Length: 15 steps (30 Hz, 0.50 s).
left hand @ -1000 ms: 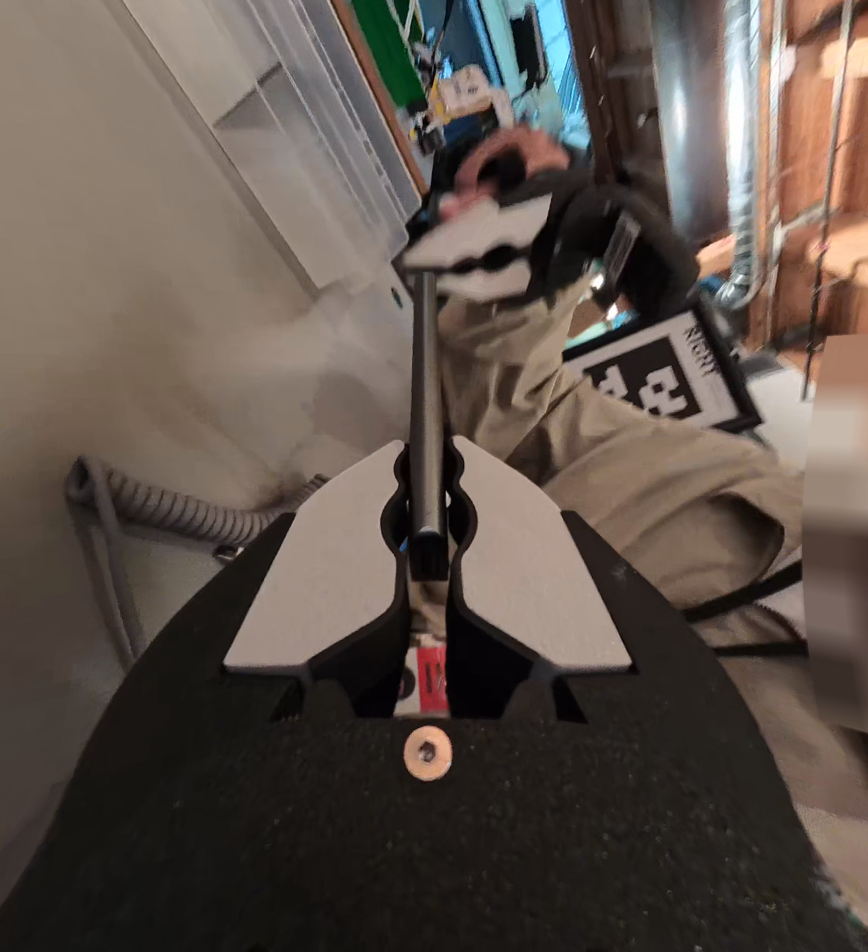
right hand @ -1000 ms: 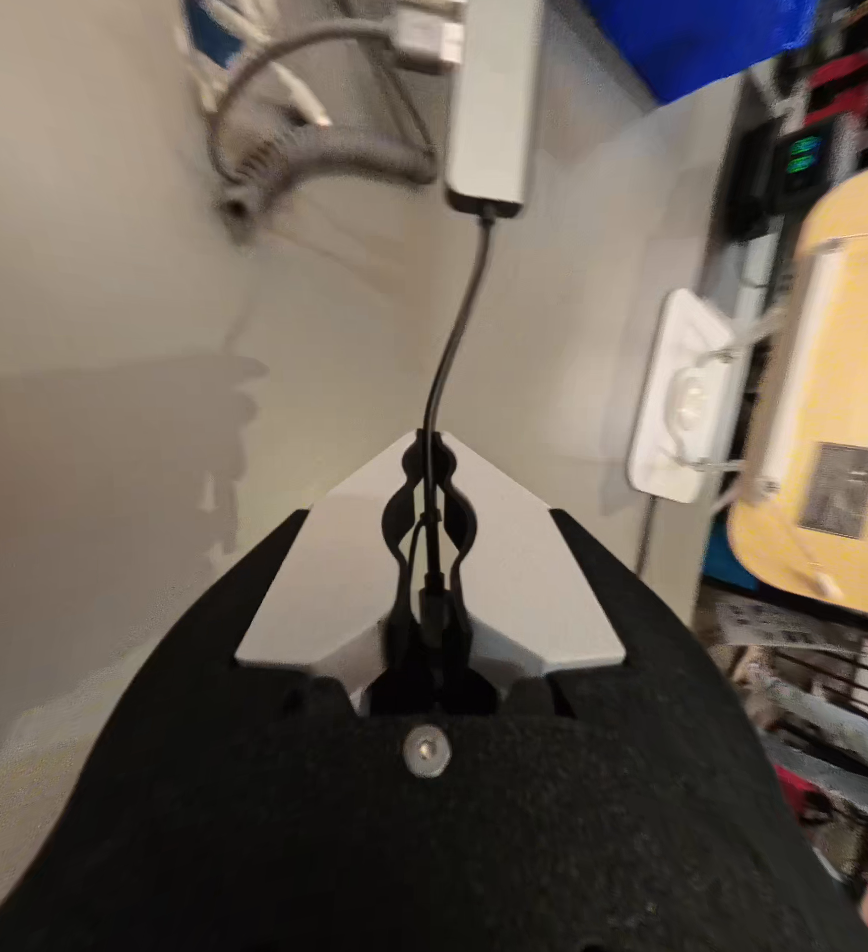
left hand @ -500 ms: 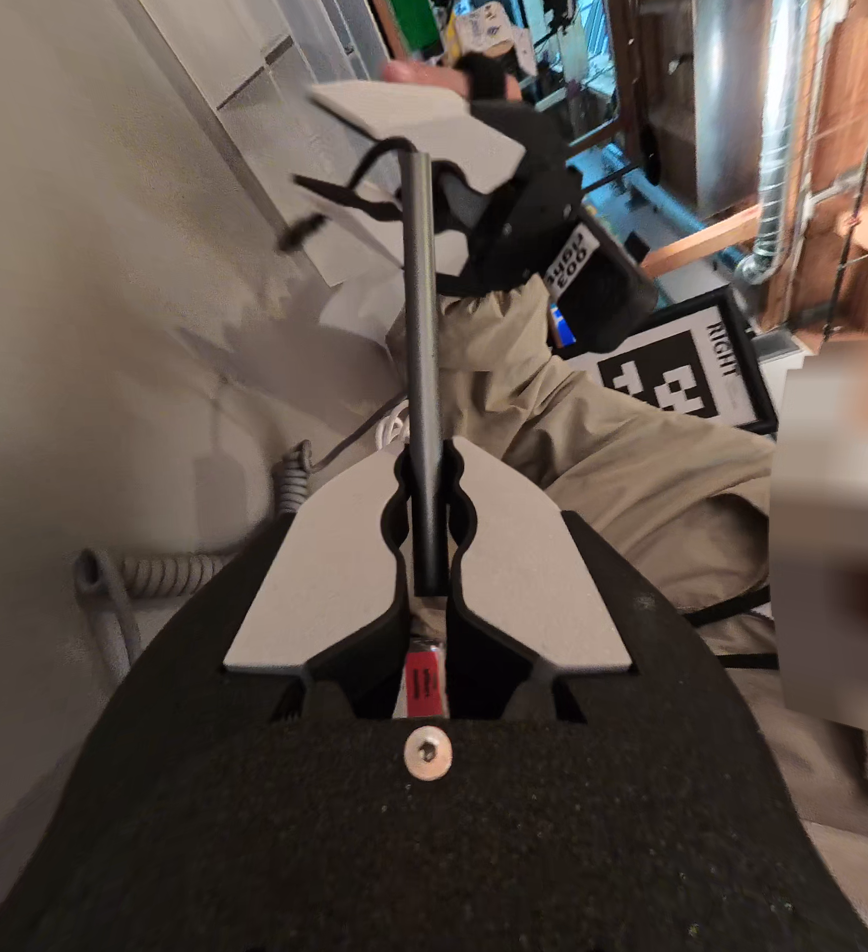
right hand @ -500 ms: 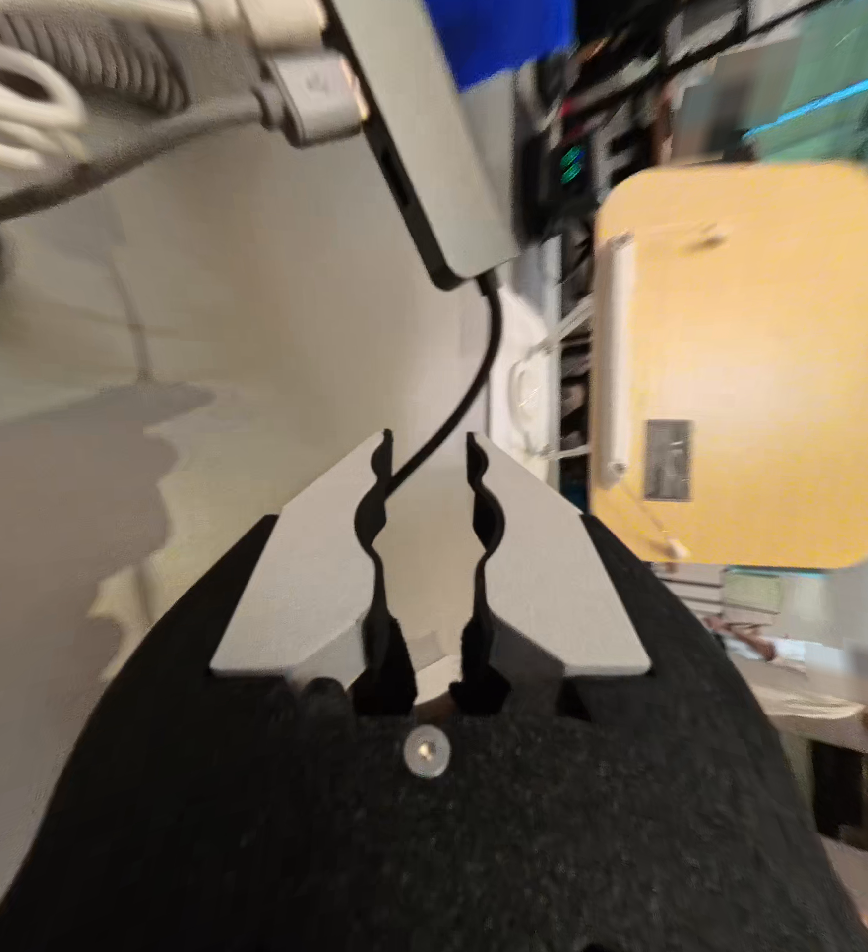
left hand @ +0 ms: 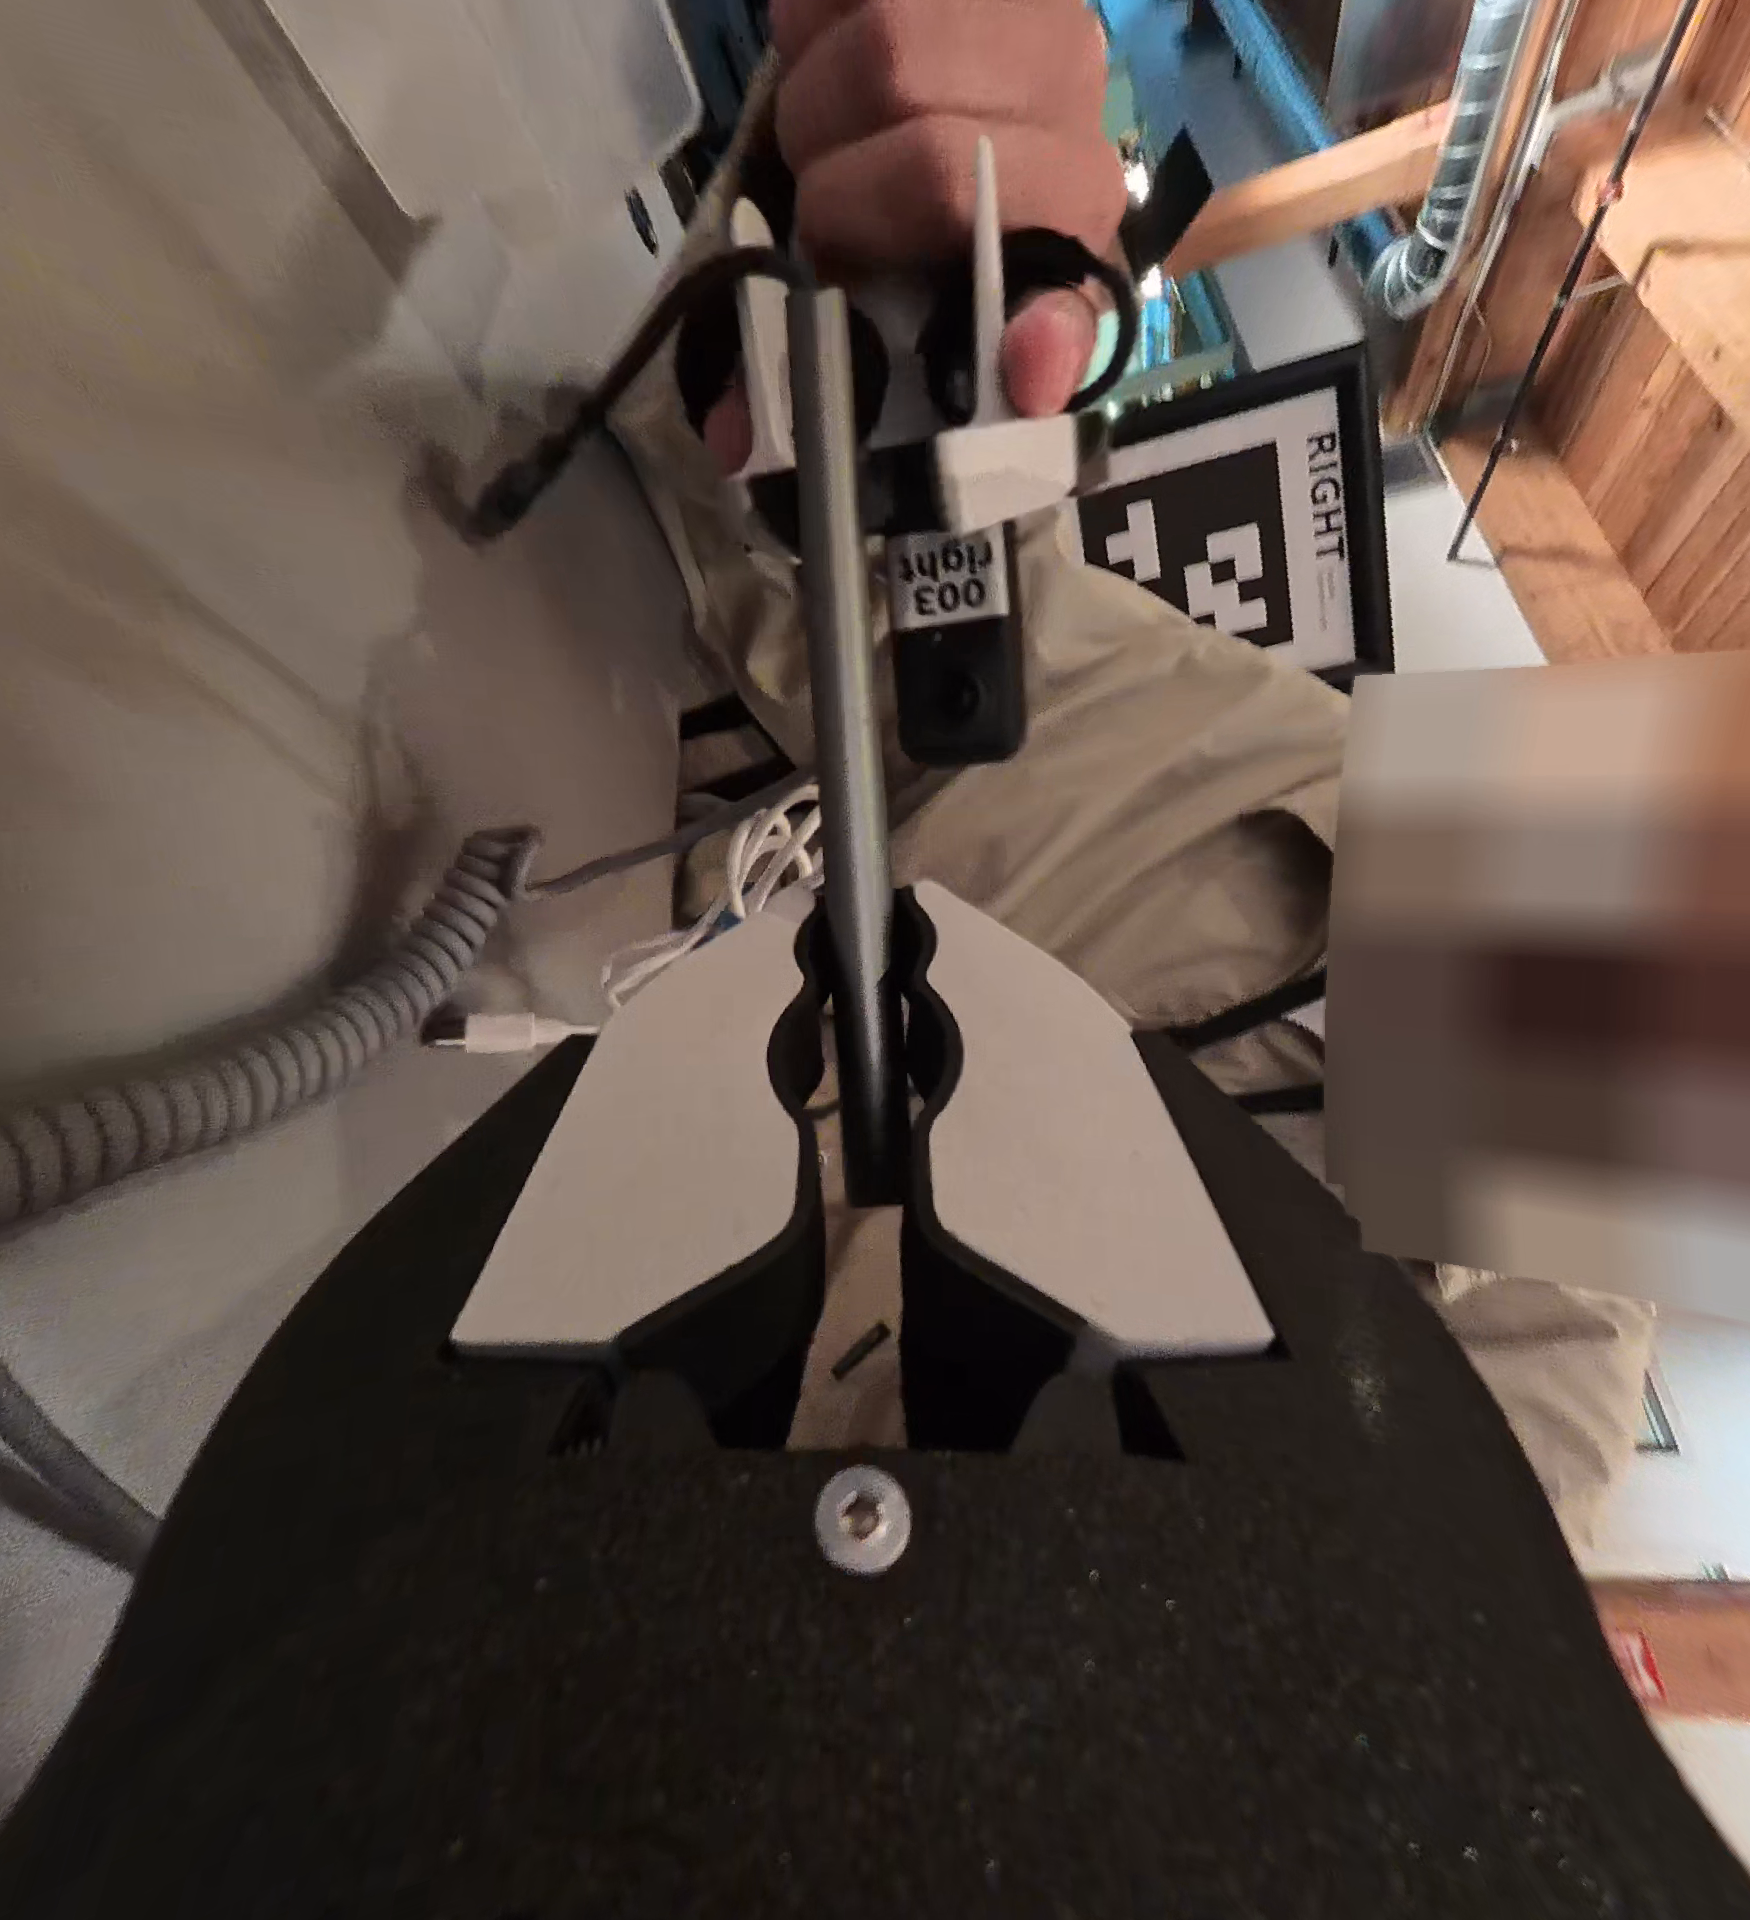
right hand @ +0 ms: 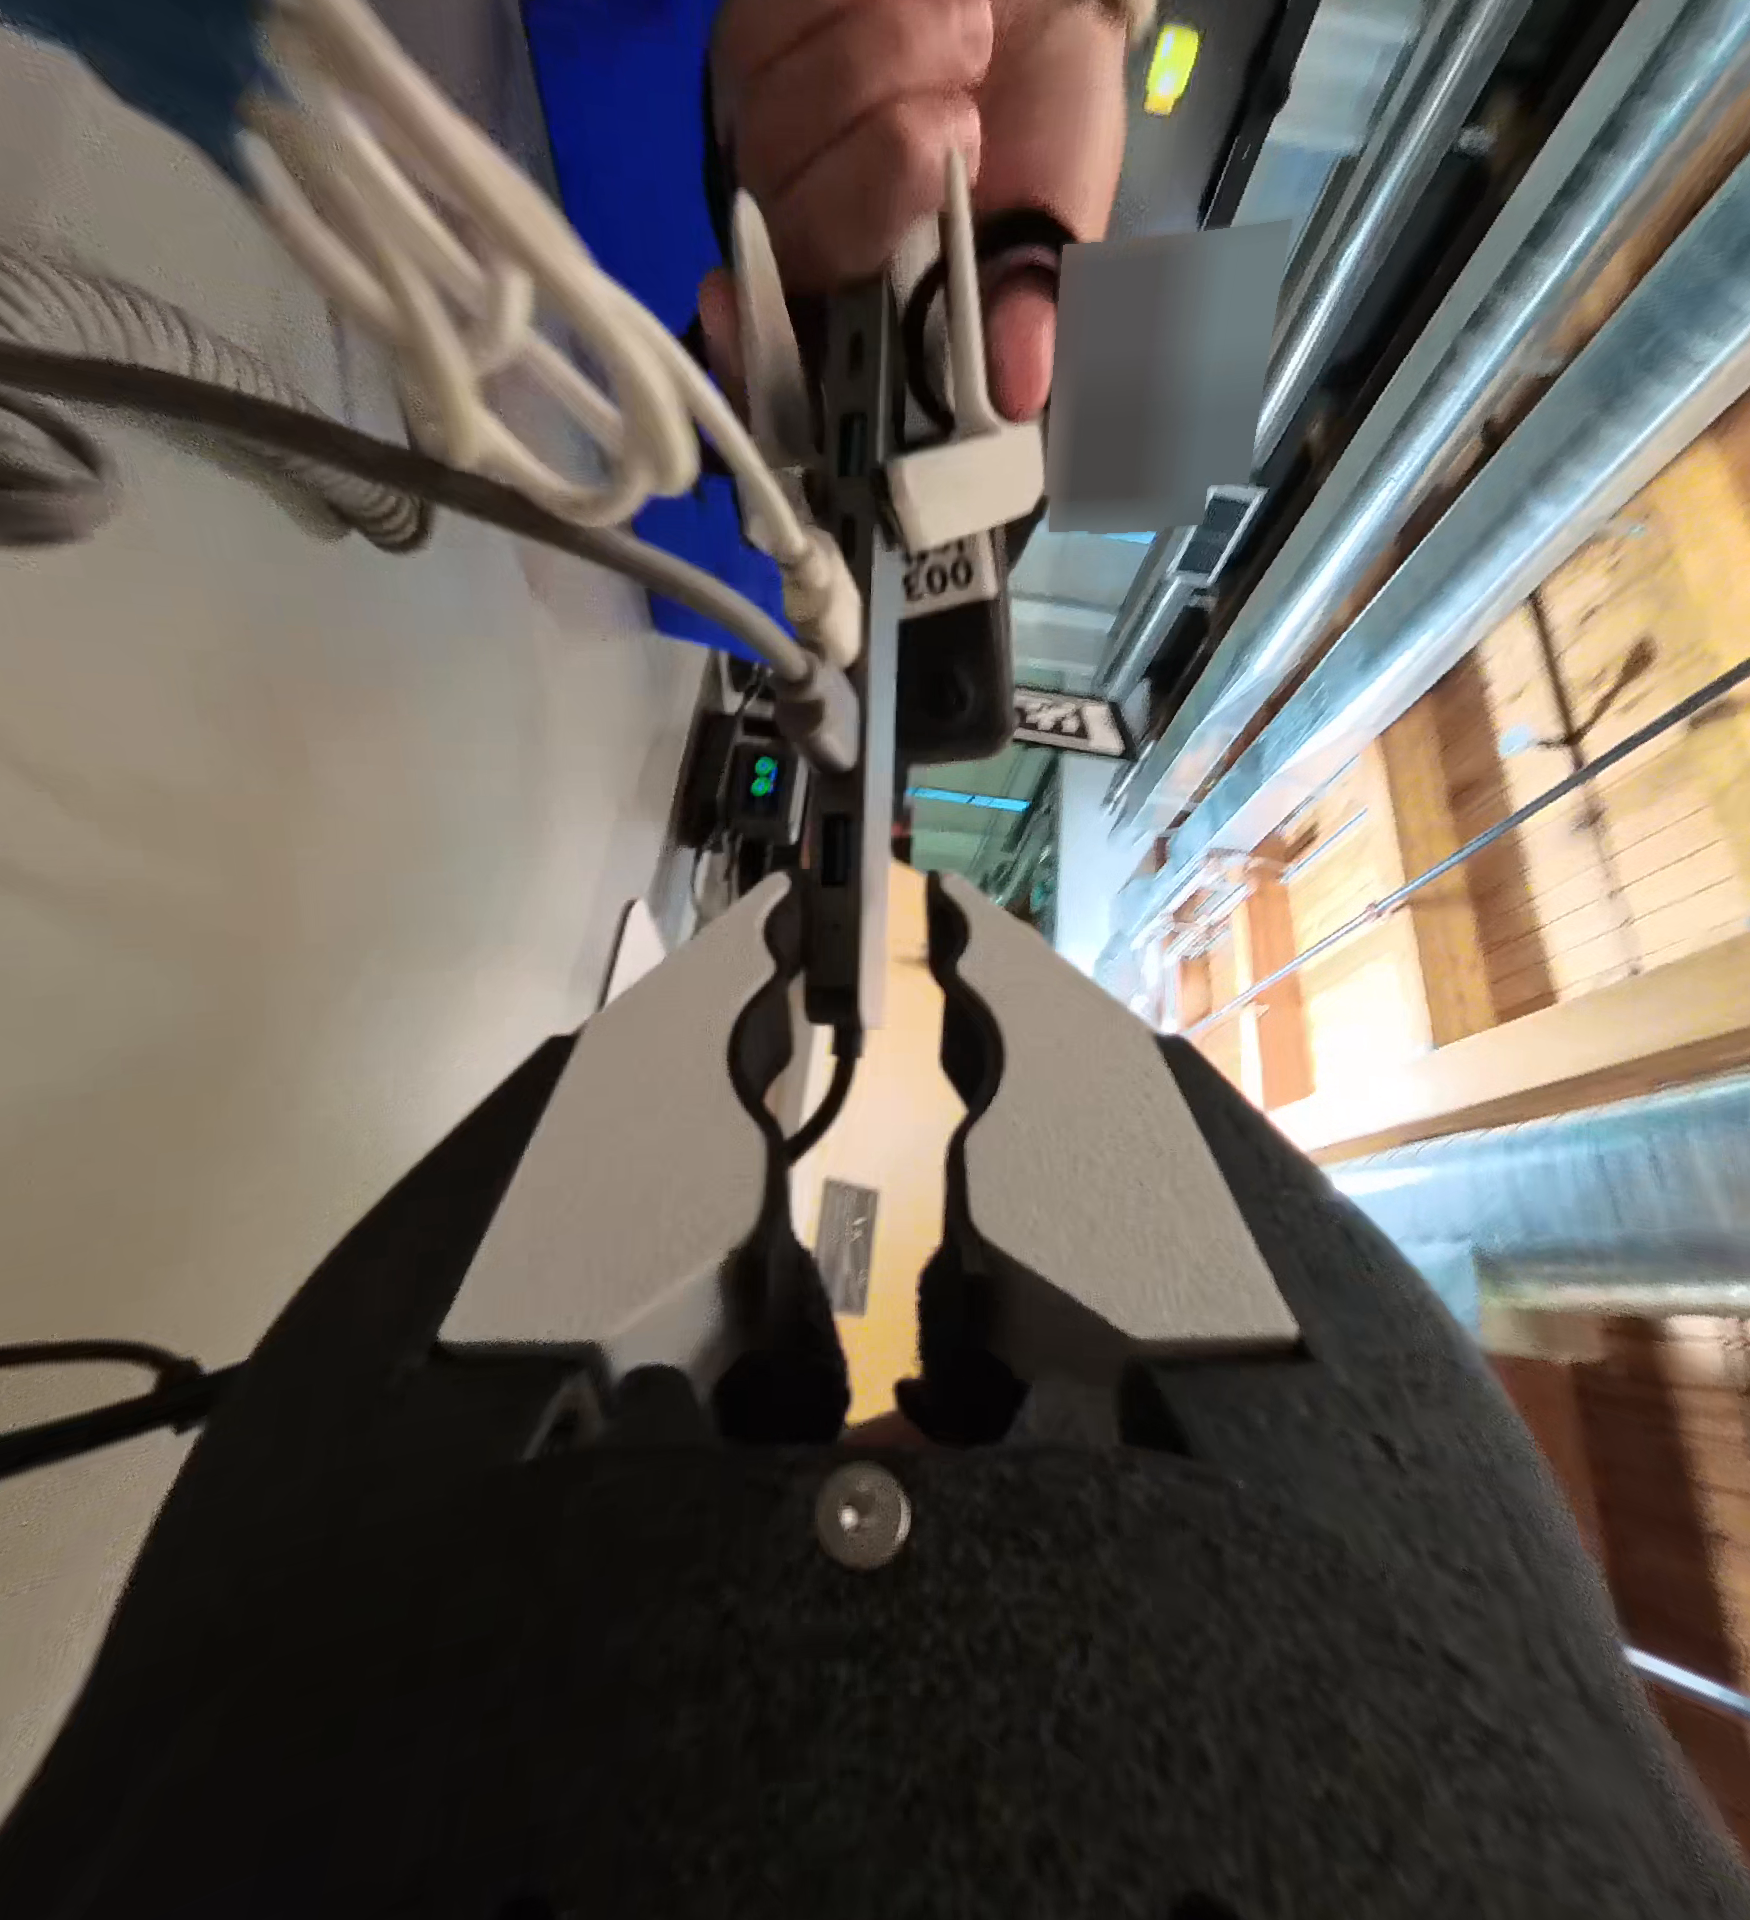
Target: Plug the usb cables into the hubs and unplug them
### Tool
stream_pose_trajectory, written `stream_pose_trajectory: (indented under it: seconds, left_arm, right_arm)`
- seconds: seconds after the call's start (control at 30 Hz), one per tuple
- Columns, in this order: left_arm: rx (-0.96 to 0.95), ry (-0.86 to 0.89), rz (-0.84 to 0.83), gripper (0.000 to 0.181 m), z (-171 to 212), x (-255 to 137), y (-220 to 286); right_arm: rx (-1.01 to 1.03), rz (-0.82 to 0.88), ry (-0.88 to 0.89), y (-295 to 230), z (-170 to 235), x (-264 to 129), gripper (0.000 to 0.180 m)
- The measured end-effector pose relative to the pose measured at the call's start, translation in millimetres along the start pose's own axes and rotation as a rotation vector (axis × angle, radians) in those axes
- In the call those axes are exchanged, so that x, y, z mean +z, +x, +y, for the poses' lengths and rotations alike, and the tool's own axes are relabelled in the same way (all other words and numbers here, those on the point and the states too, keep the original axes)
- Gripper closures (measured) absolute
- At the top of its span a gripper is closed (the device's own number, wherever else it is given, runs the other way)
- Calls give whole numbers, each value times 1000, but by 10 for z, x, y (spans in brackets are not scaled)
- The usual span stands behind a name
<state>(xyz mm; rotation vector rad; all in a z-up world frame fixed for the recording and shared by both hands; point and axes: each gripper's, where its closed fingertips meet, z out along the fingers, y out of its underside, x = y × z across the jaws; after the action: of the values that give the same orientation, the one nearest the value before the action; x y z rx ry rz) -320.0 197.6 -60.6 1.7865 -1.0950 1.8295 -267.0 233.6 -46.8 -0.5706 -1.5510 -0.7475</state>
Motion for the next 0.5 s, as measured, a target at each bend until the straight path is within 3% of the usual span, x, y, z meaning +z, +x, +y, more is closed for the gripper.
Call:
stream_pose_trajectory:
  seconds: [0.03,0.27,0.4,0.5]
  left_arm:
    - [8,-12,14,170,8,-8,33]
    - [35,-66,-54,169,-84,-33,33]
    - [55,165,-132,159,-514,-168,-44]
    - [229,362,-263,149,-729,-256,-167]
  right_arm:
    - [-18,12,21,13,-34,-17,166]
    - [64,-9,-9,53,0,-63,168]
    - [377,-102,-205,-41,242,-42,170]
    - [674,-188,-335,-188,327,-59,170]
